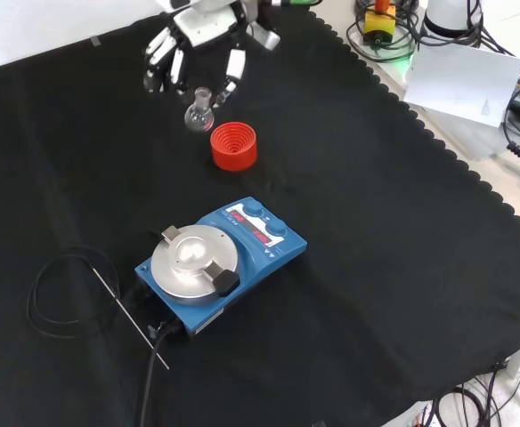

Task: Place the round-bottom flask on the heater.

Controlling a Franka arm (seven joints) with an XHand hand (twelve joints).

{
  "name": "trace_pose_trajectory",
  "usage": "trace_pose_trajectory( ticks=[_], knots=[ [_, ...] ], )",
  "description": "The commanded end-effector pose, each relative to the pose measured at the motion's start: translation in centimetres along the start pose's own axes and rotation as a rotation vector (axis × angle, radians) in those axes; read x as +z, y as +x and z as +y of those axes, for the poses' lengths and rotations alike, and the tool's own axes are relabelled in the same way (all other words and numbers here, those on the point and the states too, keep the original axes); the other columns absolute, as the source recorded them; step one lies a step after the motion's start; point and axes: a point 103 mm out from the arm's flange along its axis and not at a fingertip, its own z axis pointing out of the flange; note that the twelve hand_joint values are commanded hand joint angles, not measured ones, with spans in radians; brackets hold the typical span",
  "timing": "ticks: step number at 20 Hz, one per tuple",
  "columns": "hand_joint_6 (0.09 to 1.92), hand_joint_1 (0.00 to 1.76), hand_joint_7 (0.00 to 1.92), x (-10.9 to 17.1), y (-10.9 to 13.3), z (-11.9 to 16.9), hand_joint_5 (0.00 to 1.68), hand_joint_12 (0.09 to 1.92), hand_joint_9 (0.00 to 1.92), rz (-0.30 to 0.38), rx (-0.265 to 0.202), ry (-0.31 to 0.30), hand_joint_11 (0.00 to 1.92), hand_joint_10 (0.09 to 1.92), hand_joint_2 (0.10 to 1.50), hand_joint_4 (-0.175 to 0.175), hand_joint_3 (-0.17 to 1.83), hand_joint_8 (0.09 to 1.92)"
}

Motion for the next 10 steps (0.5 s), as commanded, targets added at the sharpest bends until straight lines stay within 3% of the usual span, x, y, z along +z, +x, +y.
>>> trace_pose_trajectory(
  ticks=[1, 10],
  knots=[
    [0.97, 1.12, 0.31, 0.8, 6.4, 5.1, 1.13, 1.34, 0.6, -0.001, -0.105, 0.069, 0.34, 0.61, 0.68, 0.043, 0.75, 0.66],
    [0.97, 1.12, 0.31, 1.6, 9.3, 8.0, 1.13, 1.34, 0.6, -0.014, -0.148, 0.098, 0.34, 0.61, 0.67, 0.039, 0.76, 0.66]
  ],
)
